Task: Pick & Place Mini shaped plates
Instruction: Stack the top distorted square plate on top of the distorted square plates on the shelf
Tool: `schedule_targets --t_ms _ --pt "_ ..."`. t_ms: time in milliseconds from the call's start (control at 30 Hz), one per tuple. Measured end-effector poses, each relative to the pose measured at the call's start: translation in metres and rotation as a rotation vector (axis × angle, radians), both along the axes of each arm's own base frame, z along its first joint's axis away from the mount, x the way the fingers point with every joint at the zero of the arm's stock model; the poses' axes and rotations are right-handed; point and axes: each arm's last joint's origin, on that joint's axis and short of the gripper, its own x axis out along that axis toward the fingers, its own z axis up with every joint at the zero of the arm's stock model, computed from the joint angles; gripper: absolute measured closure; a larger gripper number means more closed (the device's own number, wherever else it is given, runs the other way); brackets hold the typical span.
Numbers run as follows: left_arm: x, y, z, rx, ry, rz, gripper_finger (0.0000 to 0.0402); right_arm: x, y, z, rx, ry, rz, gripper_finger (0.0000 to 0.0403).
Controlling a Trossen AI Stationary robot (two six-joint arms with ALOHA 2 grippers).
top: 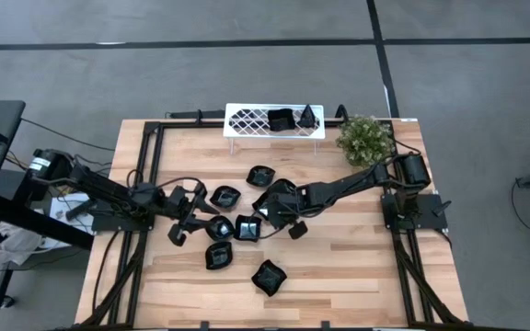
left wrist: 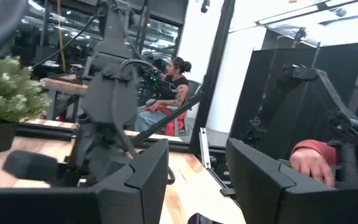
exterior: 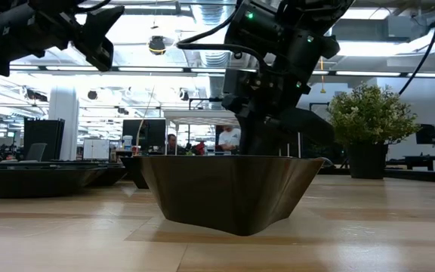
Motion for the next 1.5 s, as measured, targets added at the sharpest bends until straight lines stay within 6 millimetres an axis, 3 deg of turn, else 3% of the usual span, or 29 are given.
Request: schedule_targets --t_ms 300,600,733,867,1033,1133,1300,1500 --pt "0.003 0.015 -0.018 -0.015 0.200 0.086 0.0238 0.000 0.003 0.000 0.003 0.002 0.009 0.0398" --pt "-0.007 0.021 -0.004 -0.090 0.191 -0.015 0.0238 -0.001 0.007 0.002 -0.045 0.012 0.000 0.0400" --pt "-0.015 0.022 0.001 -0.090 0.197 -0.025 0.0238 0.002 0.012 0.015 -0.043 0.037 0.000 0.0400" --pt "-0.018 0.022 0.007 -0.097 0.162 -0.026 0.0238 0.004 0.019 0.040 -0.034 0.051 -0.011 0.0401" --pt "-0.019 0.022 0.010 -0.122 0.147 -0.028 0.0238 -0.008 0.020 0.077 -0.071 0.090 -0.029 0.0402" --pt "-0.019 0.022 0.009 -0.101 0.143 -0.028 0.0238 -0.017 0.015 0.107 -0.094 0.026 -0.054 0.0402" --pt "-0.019 0.022 0.011 -0.093 0.129 -0.025 0.0238 -0.035 -0.002 0.160 -0.160 -0.157 -0.107 0.0402" --pt "-0.019 0.022 0.011 -0.091 0.127 -0.025 0.0238 -0.050 -0.046 0.197 -0.251 -0.333 -0.232 0.0402"
